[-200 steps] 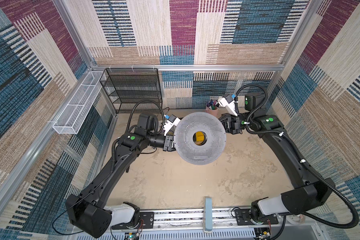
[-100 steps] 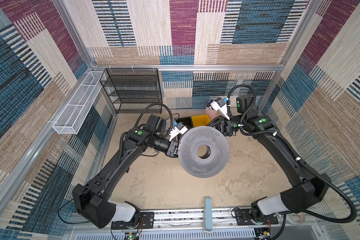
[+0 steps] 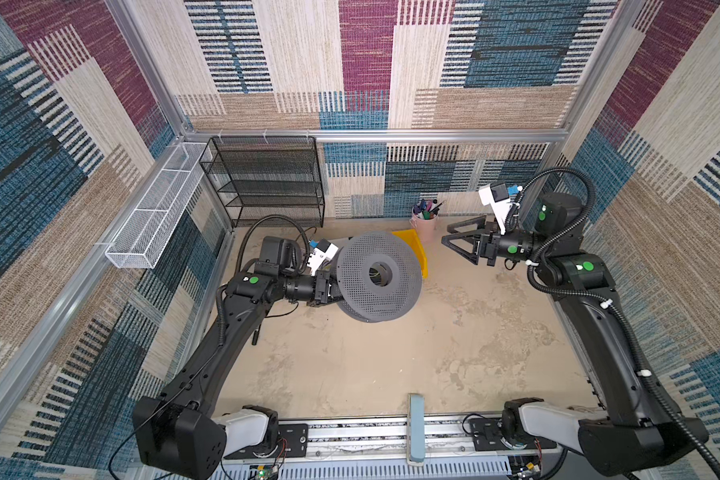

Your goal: Wrap the cables

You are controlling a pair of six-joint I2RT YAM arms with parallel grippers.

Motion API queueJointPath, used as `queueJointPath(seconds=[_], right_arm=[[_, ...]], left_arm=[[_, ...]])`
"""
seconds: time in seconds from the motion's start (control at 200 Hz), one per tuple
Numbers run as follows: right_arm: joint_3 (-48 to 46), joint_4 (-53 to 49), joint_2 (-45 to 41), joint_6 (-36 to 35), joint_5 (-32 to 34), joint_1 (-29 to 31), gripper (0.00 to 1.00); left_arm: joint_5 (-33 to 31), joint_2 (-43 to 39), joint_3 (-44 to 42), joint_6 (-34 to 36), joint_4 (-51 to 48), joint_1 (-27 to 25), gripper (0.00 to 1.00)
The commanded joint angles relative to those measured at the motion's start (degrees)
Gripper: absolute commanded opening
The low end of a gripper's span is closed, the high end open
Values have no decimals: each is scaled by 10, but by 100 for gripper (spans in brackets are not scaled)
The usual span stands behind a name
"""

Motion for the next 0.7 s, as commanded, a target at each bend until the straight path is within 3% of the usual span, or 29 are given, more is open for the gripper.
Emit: queueJointPath(seconds=[0.0, 0.025, 0.055, 0.085, 0.295, 0.561, 0.696], right_arm=[[-6, 8, -19, 0, 106, -6, 72], [-10, 11, -24, 2, 106, -9, 73], [-14, 13, -29, 4, 104, -9, 84], [-20, 18, -33, 9, 99, -9, 85], [-91, 51, -68, 52, 79, -9, 78], [-166, 48, -92, 46, 92, -9, 79], [-195, 86, -113, 54, 78, -10, 81]], left_arm=[[2, -19, -17, -73, 95, 22, 0], [-7, -21, -19, -76, 92, 25, 0], [-23, -23, -21, -76, 87, 26, 0], [-37, -25, -28, -79, 88, 26, 0], [-93, -44, -165, -161, 220, 7, 0], [-238, -3, -296, -206, 368, -111, 0], [-242, 64, -315, -223, 451, -151, 0]])
